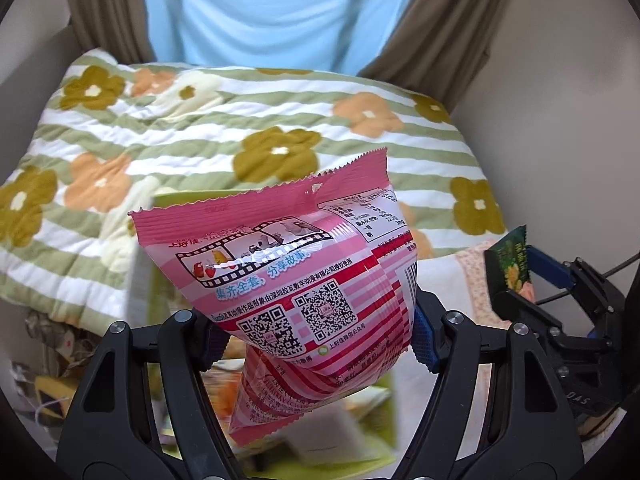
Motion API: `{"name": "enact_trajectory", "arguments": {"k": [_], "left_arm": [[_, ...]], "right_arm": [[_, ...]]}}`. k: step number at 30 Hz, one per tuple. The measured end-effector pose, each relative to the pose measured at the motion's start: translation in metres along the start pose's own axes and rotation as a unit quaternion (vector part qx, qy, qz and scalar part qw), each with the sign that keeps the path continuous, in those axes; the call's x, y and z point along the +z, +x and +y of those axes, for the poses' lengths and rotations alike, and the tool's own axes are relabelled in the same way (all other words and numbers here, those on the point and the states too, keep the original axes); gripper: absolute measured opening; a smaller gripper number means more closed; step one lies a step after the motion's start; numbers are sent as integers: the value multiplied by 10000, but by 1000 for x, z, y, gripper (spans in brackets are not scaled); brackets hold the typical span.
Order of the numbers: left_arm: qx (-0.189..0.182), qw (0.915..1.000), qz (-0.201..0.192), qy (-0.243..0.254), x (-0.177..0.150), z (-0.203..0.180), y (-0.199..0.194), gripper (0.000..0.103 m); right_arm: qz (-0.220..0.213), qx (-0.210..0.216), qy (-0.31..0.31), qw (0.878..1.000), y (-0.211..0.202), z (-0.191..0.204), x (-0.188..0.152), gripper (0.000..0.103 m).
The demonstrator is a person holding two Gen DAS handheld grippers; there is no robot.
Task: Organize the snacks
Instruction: 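Carry the pink bag and green cracker pack over the box with both grippers, then open both grippers to drop the pink bag and cracker pack into the box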
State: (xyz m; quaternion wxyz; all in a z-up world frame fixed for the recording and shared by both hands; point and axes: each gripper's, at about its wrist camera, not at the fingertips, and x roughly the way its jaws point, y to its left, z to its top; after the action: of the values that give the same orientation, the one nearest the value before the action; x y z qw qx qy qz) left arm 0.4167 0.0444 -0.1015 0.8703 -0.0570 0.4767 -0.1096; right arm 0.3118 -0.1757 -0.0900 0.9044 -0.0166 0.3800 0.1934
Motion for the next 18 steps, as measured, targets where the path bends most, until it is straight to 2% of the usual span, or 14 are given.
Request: {"name": "enact_trajectory", "arguments": {"k": [4,8,9,10,11,14,18], "left_arm": [[-73,9996,236,-127,2,53,8,70],[-245,9983,492,-168,2,82,23,74],[-311,9982,480,-150,2,86,25,80],[-377,9983,424,-115,2,89,27,94],[-378,9986,370,-42,2,91,28,103],[-312,9986,364,205,-2,89,28,103],[-434,9981,416,154,-17,94,19,103]], "right_arm": [[-10,104,49,9999,17,38,12,57],[57,35,84,9999,34,71,16,57],[54,11,117,9999,37,73,17,57],[53,-23,156,9999,39,76,16,57],[74,-64,196,9998,41,81,15,57],[111,-172,282,9994,43,89,14,57],[204,-297,352,9987,46,92,10,57]]}}
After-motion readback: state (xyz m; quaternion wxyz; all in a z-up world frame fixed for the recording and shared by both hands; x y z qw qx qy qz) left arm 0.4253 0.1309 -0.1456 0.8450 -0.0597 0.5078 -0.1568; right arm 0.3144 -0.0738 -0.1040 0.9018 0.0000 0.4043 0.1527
